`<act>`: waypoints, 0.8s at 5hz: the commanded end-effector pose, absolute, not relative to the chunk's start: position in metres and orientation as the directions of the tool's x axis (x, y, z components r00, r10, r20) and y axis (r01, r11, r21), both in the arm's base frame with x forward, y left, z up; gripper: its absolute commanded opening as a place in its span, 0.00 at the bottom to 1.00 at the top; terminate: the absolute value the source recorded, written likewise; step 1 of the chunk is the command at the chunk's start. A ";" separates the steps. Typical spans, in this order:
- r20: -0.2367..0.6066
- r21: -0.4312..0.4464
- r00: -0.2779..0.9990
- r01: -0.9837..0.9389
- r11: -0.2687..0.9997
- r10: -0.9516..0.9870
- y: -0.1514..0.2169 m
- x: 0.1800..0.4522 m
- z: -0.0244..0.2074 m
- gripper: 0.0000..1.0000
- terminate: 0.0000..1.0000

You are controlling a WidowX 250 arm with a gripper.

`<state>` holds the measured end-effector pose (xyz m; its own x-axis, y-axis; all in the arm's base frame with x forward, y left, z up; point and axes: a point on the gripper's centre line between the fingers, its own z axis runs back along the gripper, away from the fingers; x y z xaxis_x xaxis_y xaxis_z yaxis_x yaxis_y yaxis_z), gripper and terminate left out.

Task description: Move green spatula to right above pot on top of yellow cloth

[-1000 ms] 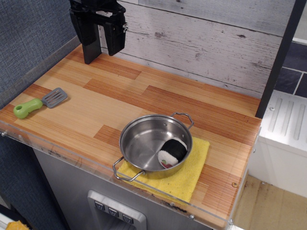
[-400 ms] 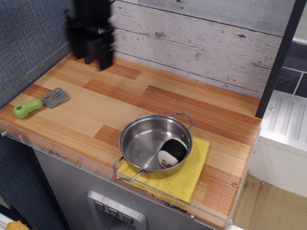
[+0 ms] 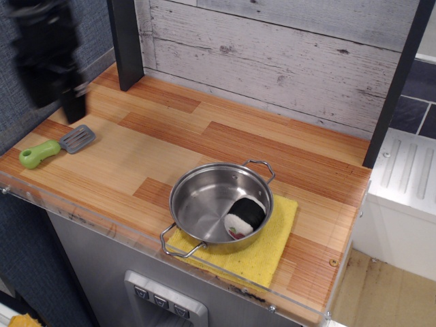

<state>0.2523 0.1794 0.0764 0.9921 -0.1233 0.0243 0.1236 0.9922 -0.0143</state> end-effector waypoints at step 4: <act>-0.018 0.064 0.983 0.183 0.981 -0.182 0.191 0.251 0.021 1.00 0.00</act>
<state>0.2457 0.1873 0.0085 0.9841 -0.1725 -0.0424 0.1739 0.9842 0.0323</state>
